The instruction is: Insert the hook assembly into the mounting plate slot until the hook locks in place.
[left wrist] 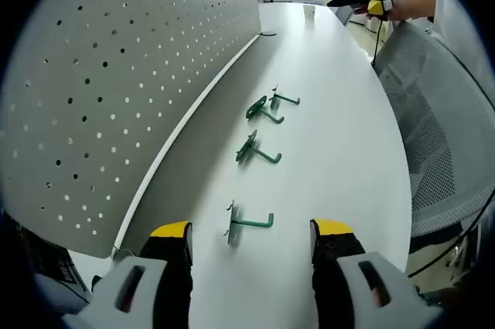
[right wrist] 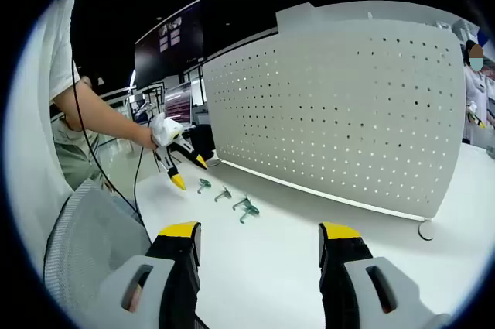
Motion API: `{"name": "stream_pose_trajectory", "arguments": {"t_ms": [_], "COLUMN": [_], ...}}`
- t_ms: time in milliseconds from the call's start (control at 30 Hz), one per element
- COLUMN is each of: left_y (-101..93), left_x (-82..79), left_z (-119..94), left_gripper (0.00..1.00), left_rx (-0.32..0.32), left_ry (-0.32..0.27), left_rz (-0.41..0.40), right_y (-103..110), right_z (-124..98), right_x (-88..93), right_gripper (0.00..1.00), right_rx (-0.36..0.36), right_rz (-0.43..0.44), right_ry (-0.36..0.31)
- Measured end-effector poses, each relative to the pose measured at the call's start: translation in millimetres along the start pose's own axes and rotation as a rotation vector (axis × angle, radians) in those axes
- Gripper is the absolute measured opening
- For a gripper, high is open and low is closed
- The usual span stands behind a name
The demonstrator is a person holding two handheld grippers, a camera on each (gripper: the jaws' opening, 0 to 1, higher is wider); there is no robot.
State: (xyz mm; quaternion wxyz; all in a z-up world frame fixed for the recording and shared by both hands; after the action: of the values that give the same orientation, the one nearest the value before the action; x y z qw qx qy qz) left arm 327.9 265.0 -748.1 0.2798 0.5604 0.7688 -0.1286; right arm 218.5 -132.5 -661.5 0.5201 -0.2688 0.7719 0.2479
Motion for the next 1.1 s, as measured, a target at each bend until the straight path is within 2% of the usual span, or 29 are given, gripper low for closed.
{"name": "stream_pose_trajectory", "arguments": {"t_ms": [467,833,1100], "left_y": [2.6,7.1,5.2], "left_x": [5.0,6.4,10.2], "left_z": [7,10,15], "left_gripper": [0.62,0.61,0.57], "left_rx": [0.040,0.054,0.067], "left_ry": [0.038,0.040,0.077], "left_rz": [0.017,0.007,0.014], "right_y": [0,1,1], "right_z": [-1,0,-2], "right_x": [1.9,3.2,3.4], "right_gripper": [0.59,0.59,0.59], "right_rx": [0.006,0.006,0.009], "right_rz": [0.003,-0.004,-0.002], "right_ry": [0.010,0.022,0.019]}}
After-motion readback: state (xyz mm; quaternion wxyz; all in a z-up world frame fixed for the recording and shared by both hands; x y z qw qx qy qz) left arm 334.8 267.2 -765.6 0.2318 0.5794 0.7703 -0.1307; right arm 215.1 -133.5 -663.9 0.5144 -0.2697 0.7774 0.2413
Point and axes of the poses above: the point that each gripper's makers call its tool centre point, and the gripper's own axes: z roughly forward along the fingers, y roughly to its left, x roughly out of its underside, the point moved 6 cm from there along -z, roughly backward along the fingers
